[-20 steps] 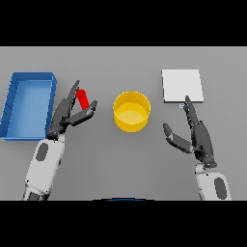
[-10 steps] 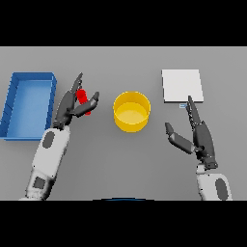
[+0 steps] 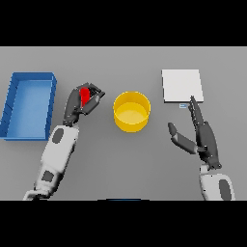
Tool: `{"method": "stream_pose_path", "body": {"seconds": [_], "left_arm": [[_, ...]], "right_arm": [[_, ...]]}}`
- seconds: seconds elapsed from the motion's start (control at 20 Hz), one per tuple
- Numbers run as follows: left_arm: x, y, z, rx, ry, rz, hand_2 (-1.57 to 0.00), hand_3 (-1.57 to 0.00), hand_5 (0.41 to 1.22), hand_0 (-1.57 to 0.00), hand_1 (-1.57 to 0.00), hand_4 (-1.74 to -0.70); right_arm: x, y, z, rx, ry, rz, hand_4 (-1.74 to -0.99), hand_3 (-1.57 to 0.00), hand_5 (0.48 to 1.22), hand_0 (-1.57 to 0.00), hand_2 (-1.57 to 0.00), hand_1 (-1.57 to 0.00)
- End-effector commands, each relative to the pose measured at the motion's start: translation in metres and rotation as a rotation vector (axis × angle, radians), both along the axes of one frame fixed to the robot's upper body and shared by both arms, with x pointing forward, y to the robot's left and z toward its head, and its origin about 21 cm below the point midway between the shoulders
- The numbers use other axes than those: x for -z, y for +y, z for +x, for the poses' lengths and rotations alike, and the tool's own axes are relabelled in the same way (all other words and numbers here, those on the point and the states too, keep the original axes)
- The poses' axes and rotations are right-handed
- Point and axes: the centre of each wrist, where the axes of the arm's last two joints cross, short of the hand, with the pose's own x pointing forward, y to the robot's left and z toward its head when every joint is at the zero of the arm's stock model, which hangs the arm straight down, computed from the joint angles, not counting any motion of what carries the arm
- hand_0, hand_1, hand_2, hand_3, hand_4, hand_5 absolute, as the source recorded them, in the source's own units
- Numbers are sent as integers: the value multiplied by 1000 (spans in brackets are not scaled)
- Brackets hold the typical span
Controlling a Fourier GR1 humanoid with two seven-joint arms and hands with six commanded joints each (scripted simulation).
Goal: Pick up the red beaker and tilt it to pour out 1 green nut into yellow bowl. Pick up the yellow bowl and place it on the metallic measuring scale.
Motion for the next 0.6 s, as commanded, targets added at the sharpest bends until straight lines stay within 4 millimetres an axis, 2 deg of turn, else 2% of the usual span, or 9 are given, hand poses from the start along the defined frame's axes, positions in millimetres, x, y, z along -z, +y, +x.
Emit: {"method": "stream_pose_path", "body": {"seconds": [0.0,0.1,0.25,0.4,0.55], "left_arm": [[0,-1,0,8,-4,12,-1106,-1058,1079,-1049,-1067,-1589],[-1,-3,1,24,-5,12,-1273,-1154,1130,-1237,-1248,-1636],[1,-3,-2,21,-10,12,-1419,-1357,1174,-1400,-1406,-1542],[-10,3,3,36,-34,-105,-1493,-1462,1157,-1483,-1486,-1639],[-22,6,4,55,-73,-163,-1531,-1515,1140,-1526,-1528,-1689]], "right_arm": [[0,0,-1,8,11,1,-1239,1,648,1,1,1],[1,2,-2,2,4,2,-1242,1,650,1,1,1],[1,2,0,-2,10,22,-1255,1,644,1,1,1],[1,4,2,10,7,8,-1248,1,645,1,1,1],[2,4,1,2,0,-1,-1236,1,644,1,1,1]]}}
